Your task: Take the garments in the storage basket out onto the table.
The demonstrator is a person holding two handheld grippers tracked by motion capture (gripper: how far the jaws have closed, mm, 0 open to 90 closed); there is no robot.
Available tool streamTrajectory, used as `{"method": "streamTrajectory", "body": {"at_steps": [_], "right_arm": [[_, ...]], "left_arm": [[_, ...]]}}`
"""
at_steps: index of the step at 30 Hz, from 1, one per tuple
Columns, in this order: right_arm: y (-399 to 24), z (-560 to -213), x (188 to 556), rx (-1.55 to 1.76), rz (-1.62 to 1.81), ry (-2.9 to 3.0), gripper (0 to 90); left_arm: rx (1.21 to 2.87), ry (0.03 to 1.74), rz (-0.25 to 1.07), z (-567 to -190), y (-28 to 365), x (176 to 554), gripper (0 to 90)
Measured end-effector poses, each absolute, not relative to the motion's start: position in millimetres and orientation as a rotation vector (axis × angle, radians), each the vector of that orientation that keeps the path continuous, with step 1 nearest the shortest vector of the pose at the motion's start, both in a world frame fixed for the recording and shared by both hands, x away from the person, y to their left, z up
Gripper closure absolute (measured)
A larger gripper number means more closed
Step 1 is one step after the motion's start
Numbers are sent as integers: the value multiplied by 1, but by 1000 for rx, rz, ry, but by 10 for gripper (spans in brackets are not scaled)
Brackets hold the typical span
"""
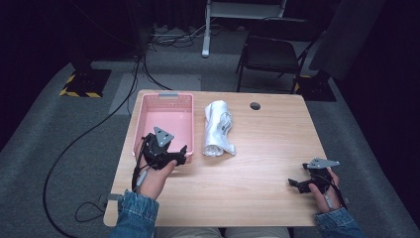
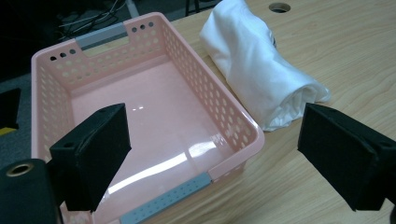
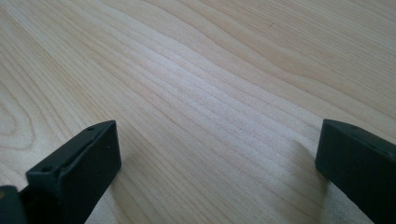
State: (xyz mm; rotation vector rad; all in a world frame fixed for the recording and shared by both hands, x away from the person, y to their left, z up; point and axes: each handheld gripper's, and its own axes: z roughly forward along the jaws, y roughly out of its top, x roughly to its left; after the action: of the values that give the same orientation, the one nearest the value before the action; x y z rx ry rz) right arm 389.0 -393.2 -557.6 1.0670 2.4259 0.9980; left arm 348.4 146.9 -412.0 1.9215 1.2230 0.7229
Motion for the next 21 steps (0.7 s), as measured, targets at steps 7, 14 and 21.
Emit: {"method": "streamTrajectory", "body": {"at_steps": [7,14,21], "right_arm": [[-393,-558,389,1067,998,2426,0],[-393,-558,389,1067,998,2426,0],[-393,-558,389,1067,998,2426,0]], "left_arm": [[1931,1231,735,-418,154,340,90],[1925,1252,730,-424,162,334,90],[1922,1262,745,-429,171,328,90]]}}
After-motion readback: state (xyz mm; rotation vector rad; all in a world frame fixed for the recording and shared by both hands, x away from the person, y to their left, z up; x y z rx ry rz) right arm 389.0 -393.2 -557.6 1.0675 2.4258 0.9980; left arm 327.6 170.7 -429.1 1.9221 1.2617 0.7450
